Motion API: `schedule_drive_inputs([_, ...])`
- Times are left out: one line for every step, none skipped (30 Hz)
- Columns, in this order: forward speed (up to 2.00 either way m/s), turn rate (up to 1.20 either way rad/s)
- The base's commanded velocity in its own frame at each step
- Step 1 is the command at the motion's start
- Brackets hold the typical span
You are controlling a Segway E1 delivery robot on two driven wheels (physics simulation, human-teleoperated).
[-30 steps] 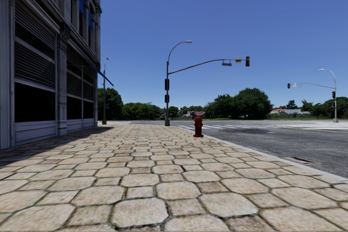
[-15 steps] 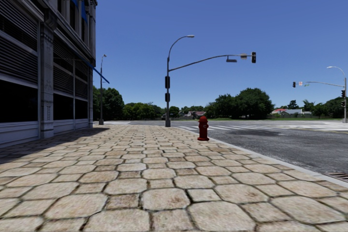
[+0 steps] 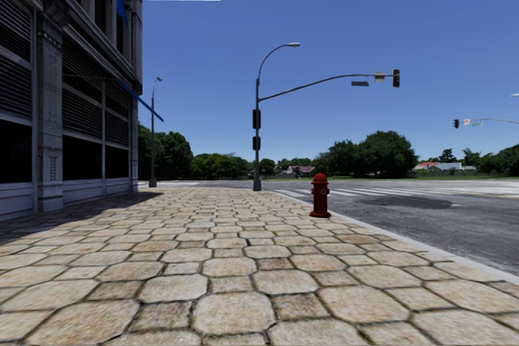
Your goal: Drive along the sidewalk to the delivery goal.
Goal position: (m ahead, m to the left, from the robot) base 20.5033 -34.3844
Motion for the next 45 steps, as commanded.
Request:
schedule_drive_inputs([1.95,0.2])
schedule_drive_inputs([1.95,0.2])
schedule_drive_inputs([1.95,0.2])
schedule_drive_inputs([1.95,0.21])
schedule_drive_inputs([1.95,0.22])
schedule_drive_inputs([1.95,0.22])
schedule_drive_inputs([1.95,0.23])
schedule_drive_inputs([1.95,0.23])
schedule_drive_inputs([1.95,0.23])
schedule_drive_inputs([1.95,0.23])
schedule_drive_inputs([1.95,0.23])
schedule_drive_inputs([1.95,0.24])
schedule_drive_inputs([1.95,0.24])
schedule_drive_inputs([1.95,0.24])
schedule_drive_inputs([1.95,0.23])
schedule_drive_inputs([1.95,0.0])
schedule_drive_inputs([1.95,0.0])
schedule_drive_inputs([1.95,0.0])
schedule_drive_inputs([1.95,0.0])
schedule_drive_inputs([1.95,0.0])
schedule_drive_inputs([1.95,0.0])
schedule_drive_inputs([1.95,0.0])
schedule_drive_inputs([1.95,0.0])
schedule_drive_inputs([1.95,0.0])
schedule_drive_inputs([1.95,0.0])
schedule_drive_inputs([1.95,0.0])
schedule_drive_inputs([1.95,0.0])
schedule_drive_inputs([1.95,0.0])
schedule_drive_inputs([1.95,0.0])
schedule_drive_inputs([1.95,0.0])
schedule_drive_inputs([1.95,0.0])
schedule_drive_inputs([1.95,0.0])
schedule_drive_inputs([1.95,0.0])
schedule_drive_inputs([1.95,0.0])
schedule_drive_inputs([1.95,0.0])
schedule_drive_inputs([1.95,0.0])
schedule_drive_inputs([1.95,0.0])
schedule_drive_inputs([1.95,0.0])
schedule_drive_inputs([1.95,0.0])
schedule_drive_inputs([1.95,0.0])
schedule_drive_inputs([1.95,0.0])
schedule_drive_inputs([1.95,0.0])
schedule_drive_inputs([1.95,0.0])
schedule_drive_inputs([1.95,0.0])
schedule_drive_inputs([1.95,0.0])
